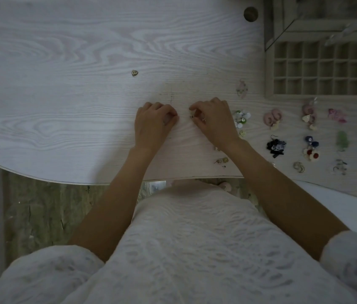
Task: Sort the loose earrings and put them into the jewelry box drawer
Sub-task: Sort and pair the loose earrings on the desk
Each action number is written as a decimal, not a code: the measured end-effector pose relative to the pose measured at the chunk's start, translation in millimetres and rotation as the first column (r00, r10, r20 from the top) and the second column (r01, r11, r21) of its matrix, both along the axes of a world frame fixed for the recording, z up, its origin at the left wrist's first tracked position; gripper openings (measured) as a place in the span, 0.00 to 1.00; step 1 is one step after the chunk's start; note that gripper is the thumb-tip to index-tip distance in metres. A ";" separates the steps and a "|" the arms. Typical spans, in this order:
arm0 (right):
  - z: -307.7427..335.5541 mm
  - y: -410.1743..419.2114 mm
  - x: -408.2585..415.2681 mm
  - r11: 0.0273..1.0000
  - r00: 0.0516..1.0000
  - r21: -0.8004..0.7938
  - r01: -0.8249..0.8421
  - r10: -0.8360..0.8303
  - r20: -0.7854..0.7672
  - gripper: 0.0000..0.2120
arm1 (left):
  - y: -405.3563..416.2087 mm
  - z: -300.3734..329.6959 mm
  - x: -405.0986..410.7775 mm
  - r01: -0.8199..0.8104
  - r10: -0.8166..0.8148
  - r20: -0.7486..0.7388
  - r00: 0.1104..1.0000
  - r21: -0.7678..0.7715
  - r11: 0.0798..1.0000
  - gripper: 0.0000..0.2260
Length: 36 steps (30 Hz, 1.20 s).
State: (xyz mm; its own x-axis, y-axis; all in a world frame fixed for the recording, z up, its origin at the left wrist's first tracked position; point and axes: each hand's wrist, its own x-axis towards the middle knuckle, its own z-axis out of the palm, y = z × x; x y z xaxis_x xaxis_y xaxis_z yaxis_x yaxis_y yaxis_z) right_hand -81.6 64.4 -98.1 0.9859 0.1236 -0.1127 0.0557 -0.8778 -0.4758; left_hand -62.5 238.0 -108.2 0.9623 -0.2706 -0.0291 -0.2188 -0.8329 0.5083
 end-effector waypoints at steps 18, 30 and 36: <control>2.1 -1.9 -27.2 0.991 0.990 0.004 0.134 -0.134 0.048 0.05 | -13.3 11.3 -30.8 0.089 -0.080 0.161 0.984 -0.045 0.995 0.03; 24.4 -85.7 -163.2 0.763 0.776 0.163 0.626 -0.629 -0.042 0.02 | -114.2 18.0 -115.4 0.351 -0.343 0.079 0.936 -0.163 0.922 0.03; 2.2 -81.1 -163.9 0.858 0.854 -0.056 0.510 -0.513 -0.082 0.06 | -131.0 -0.3 -128.0 0.361 -0.360 0.068 0.930 0.000 0.933 0.07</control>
